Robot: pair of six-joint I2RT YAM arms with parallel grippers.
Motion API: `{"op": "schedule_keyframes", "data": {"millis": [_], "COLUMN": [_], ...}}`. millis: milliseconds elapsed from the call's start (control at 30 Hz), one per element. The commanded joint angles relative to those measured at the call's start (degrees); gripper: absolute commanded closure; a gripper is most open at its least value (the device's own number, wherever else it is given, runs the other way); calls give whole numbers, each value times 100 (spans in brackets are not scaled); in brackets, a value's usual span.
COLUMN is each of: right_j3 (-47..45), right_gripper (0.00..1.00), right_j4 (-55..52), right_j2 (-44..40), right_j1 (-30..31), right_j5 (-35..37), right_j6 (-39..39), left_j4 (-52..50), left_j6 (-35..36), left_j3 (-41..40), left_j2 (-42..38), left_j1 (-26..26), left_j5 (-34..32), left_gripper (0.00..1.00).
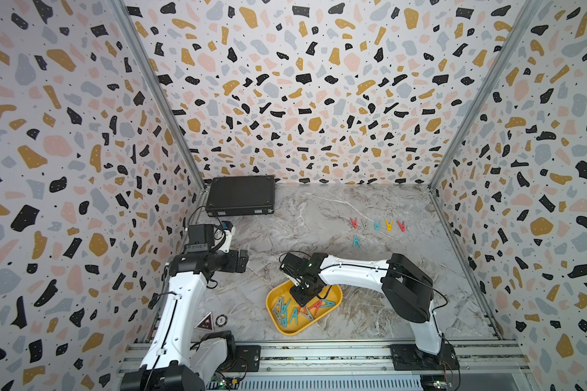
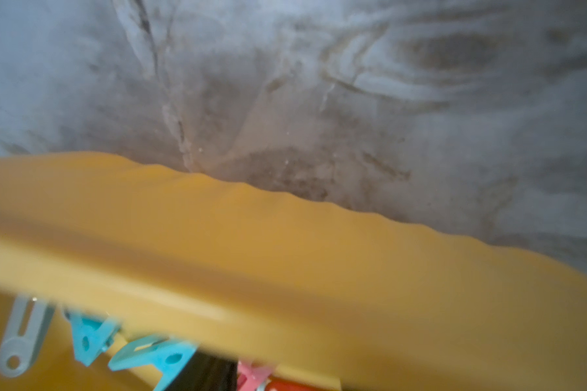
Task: Take the clothespins out of the storage box
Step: Pick up the clothespin from the storage box.
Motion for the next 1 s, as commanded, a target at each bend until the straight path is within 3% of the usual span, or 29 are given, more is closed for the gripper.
{"op": "schedule_keyframes", "data": {"millis": [0,667,967], "right_j3": [57,175,252], "right_gripper": [48,52,67], "right_j4": [-244,-585,-617], "right_j2": [-323,-32,-14], "right_j1": [-33,-9,75], "right_j5": [99,-40,-15], "right_j6": [361,1198,1183], "left_j4": [77,0,18], "left_j6": [-11,9,17], "left_j3": [-5,31,17], "left_j2": [-99,-177,-200], "left_j1": [22,22,22], "left_j5": [155,226,226], "left_gripper": [0,0,0]}}
